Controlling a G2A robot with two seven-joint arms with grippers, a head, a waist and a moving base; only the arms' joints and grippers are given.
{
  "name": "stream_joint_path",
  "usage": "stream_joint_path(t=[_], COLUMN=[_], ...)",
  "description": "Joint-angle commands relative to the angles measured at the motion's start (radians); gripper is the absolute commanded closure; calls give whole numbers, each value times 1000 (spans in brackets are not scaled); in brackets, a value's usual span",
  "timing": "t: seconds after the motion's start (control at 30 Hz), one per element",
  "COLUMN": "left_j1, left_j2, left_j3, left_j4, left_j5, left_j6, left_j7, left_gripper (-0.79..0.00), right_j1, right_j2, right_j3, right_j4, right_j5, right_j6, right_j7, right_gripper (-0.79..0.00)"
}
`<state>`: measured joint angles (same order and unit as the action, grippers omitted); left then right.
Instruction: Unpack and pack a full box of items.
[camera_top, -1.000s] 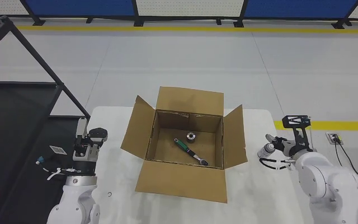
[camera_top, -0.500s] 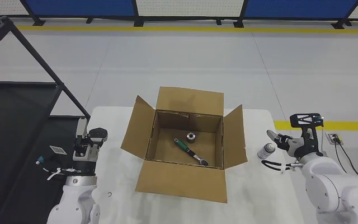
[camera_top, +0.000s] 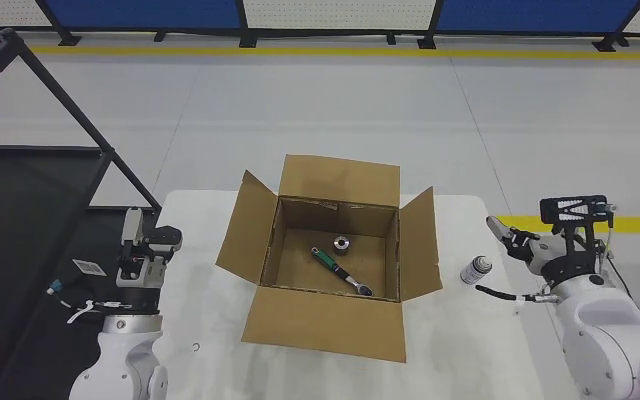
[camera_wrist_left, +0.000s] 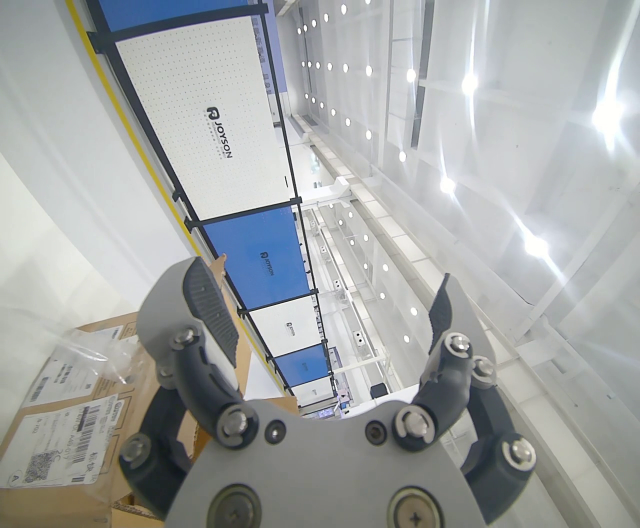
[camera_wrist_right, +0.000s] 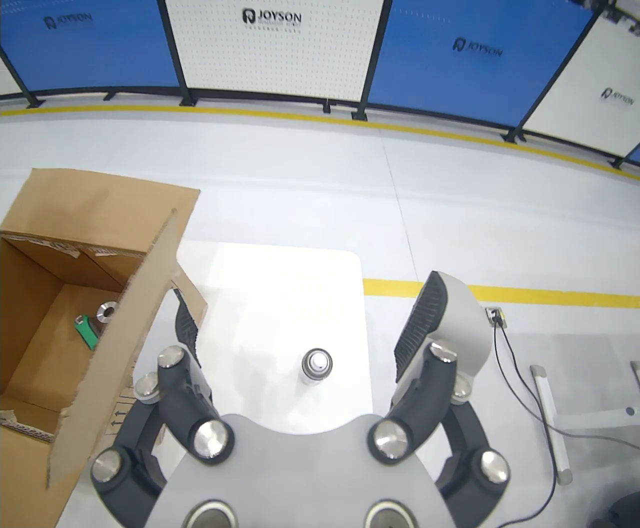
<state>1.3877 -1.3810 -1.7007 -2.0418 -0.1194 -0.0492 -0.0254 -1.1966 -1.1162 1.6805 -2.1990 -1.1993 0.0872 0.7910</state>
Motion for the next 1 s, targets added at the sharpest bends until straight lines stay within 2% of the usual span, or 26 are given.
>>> stream_joint_path(t=[0.0, 0.17, 0.2, 0.5, 0.53, 0.57, 0.6, 0.97], left_j1=[10, 34, 50, 50, 50, 50, 50, 50], left_j2=[0, 0, 0, 0, 0, 0, 0, 0], left_j3=[-8, -29, -59, -59, -59, -59, -59, -59], left_j4=[-9, -28, -12, -12, -12, -12, -12, -12], left_j5=[-4, -7, -19, -19, -19, -19, -19, -19], left_j6=[0, -2, -9, -9, -9, -9, -9, -9], left_j7=[15, 46, 57, 57, 57, 57, 57, 57], left_gripper=[-785, -785, -785, -785, -785, -785, -785, -785], right_j1=[18, 107, 131, 131, 138, 218, 255, 255], right_j2=[1, 5, 5, 5, 3, -5, -8, -8], right_j3=[-13, -95, -121, -121, -169, -276, -305, -305], right_j4=[-37, -73, -73, -73, -65, -5, 19, 19], right_j5=[12, 22, 24, 24, 51, 57, 47, 47], right_j6=[-37, -154, -170, -170, -199, -197, -178, -178], right_j7=[-1, 33, 44, 44, 52, 65, 70, 70], right_gripper=[-785, -785, -785, -785, -785, -785, -785, -785])
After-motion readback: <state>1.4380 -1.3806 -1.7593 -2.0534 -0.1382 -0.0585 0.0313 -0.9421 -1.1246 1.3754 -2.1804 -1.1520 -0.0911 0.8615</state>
